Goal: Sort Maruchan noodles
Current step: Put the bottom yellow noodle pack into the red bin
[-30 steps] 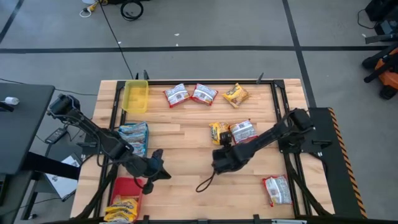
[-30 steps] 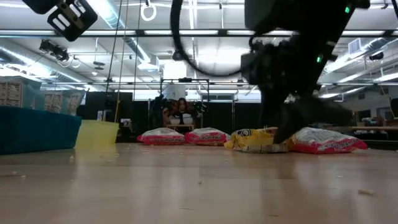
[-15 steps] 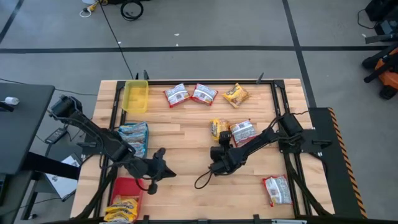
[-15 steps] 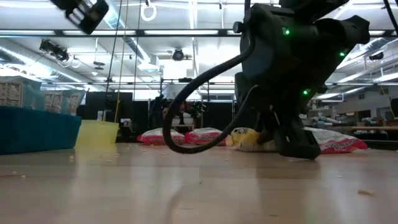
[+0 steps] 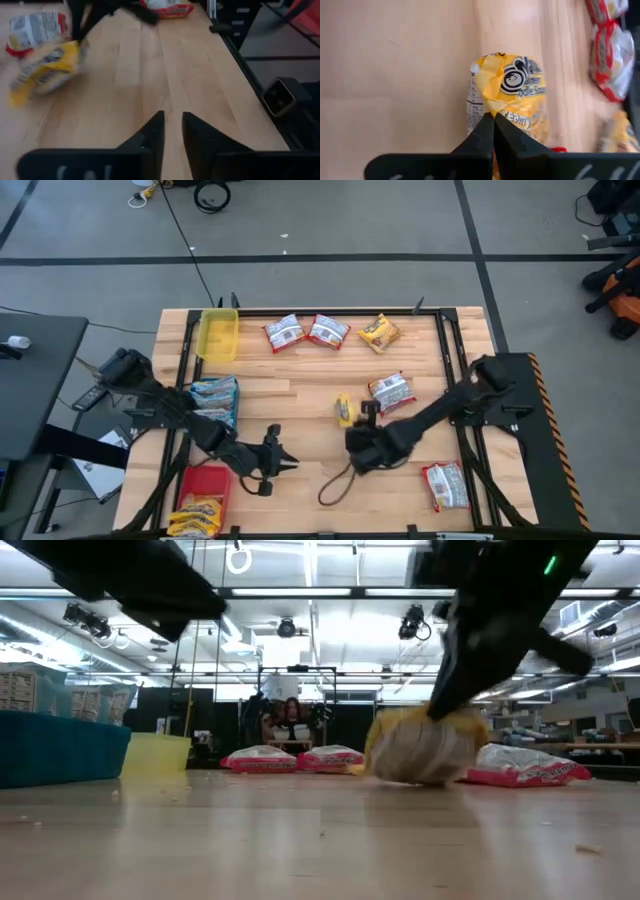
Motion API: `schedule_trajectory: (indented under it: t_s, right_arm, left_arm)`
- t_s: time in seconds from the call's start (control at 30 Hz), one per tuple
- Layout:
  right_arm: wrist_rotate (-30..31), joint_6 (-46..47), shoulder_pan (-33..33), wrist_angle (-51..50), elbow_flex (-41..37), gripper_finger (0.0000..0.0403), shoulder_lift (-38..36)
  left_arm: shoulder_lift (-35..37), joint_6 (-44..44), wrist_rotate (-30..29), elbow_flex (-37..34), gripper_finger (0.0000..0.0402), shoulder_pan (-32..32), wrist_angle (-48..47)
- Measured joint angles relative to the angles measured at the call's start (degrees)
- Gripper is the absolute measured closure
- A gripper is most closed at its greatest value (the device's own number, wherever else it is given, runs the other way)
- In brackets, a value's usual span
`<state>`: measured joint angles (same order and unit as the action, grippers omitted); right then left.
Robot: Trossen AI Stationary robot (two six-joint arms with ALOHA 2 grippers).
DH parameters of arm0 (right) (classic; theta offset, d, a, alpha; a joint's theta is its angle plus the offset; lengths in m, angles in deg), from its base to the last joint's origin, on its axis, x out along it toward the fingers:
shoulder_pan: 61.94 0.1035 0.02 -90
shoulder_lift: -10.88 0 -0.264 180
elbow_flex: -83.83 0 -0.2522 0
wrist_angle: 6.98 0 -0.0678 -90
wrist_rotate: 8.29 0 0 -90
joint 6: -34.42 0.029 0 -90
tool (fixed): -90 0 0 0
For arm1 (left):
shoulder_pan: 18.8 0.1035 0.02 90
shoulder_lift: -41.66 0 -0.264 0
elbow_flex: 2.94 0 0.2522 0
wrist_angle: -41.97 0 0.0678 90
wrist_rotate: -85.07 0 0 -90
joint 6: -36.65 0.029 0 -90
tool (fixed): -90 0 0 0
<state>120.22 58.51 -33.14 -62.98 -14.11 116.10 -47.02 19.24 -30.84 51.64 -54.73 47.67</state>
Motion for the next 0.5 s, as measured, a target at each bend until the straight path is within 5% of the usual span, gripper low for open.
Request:
schedule_trajectory:
  t_s: [0.27, 0.5]
  right_arm:
    - [-12.91, -1.95, 6.1, 13.4, 0.02, 0.0398, -6.8]
    - [-13.23, -1.1, 7.57, 14.9, 0.04, 0.0398, -6.93]
  left_arm:
    - [-11.01, 14.39, 0.07, 0.06, 0.0215, 1.84, 24.08]
    - [-20.48, 19.07, 1.07, 5.2, 0.0126, 3.82, 30.91]
